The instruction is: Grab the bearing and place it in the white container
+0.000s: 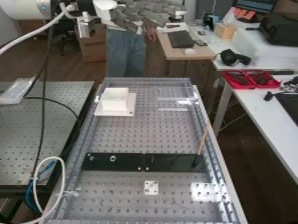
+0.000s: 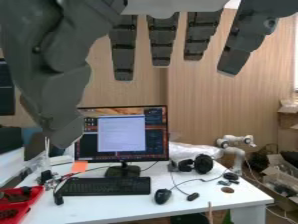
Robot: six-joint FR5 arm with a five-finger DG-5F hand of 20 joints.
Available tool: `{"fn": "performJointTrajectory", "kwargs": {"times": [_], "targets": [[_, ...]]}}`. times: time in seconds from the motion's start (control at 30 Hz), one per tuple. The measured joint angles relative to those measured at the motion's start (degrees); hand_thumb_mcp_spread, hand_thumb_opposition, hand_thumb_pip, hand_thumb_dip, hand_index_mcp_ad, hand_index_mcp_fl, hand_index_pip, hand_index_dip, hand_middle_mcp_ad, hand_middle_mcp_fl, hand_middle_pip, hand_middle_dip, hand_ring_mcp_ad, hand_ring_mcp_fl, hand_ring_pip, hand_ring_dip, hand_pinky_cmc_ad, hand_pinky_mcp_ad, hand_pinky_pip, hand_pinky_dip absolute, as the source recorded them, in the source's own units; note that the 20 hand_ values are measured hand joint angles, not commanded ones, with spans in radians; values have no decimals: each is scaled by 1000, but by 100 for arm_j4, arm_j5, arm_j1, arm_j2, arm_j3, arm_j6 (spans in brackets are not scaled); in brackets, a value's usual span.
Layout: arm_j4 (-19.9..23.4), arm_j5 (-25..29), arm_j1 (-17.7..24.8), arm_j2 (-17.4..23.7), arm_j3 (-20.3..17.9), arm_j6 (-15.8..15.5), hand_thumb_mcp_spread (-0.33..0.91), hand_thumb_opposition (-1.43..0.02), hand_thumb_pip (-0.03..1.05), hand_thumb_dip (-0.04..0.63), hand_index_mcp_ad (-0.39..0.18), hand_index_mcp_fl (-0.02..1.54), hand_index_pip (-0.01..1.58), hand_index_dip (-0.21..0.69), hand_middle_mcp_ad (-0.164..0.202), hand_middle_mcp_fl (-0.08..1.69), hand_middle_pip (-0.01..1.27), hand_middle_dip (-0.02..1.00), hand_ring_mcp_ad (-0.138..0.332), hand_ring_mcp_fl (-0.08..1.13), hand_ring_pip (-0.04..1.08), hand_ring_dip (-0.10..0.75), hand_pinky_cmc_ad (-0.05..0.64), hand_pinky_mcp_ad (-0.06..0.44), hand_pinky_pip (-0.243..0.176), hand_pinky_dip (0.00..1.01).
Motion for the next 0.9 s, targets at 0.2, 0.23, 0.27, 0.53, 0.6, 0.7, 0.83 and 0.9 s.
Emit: {"fn": "performJointTrajectory", "kwargs": {"times": [0.2,0.23,0.27,0.53,0.6,0.7,0.83,0.9], "targets": [[-235,-272,-95,-32,78,185,269,-731,506,173,-119,87,175,70,68,24,122,155,138,-2,77,75,326,297,-89,377],[-241,-299,-102,-29,81,197,257,-731,503,162,-119,87,166,70,68,24,122,155,138,-2,77,75,328,297,-89,377],[-258,-327,-110,-23,89,212,257,-731,503,157,-119,87,157,70,68,24,122,155,138,-2,75,75,328,297,-89,377],[-431,-389,-109,87,96,297,257,-728,497,145,-119,87,119,56,66,24,122,155,138,-2,79,75,328,297,-89,374],[-439,-397,-110,141,55,329,260,-717,497,143,-119,87,117,56,66,24,122,155,138,-2,79,75,328,297,-89,377],[-465,-413,-115,192,12,369,257,-712,497,143,-119,87,117,56,66,24,122,155,138,-2,79,75,328,297,-89,374],[-504,-438,-122,222,-1,391,260,-712,497,143,-119,68,117,56,66,24,122,155,138,-2,79,75,328,297,-89,377],[-545,-459,-136,221,10,407,260,-712,497,143,-119,68,117,56,66,24,122,155,138,-2,79,75,328,297,-89,377]]}}
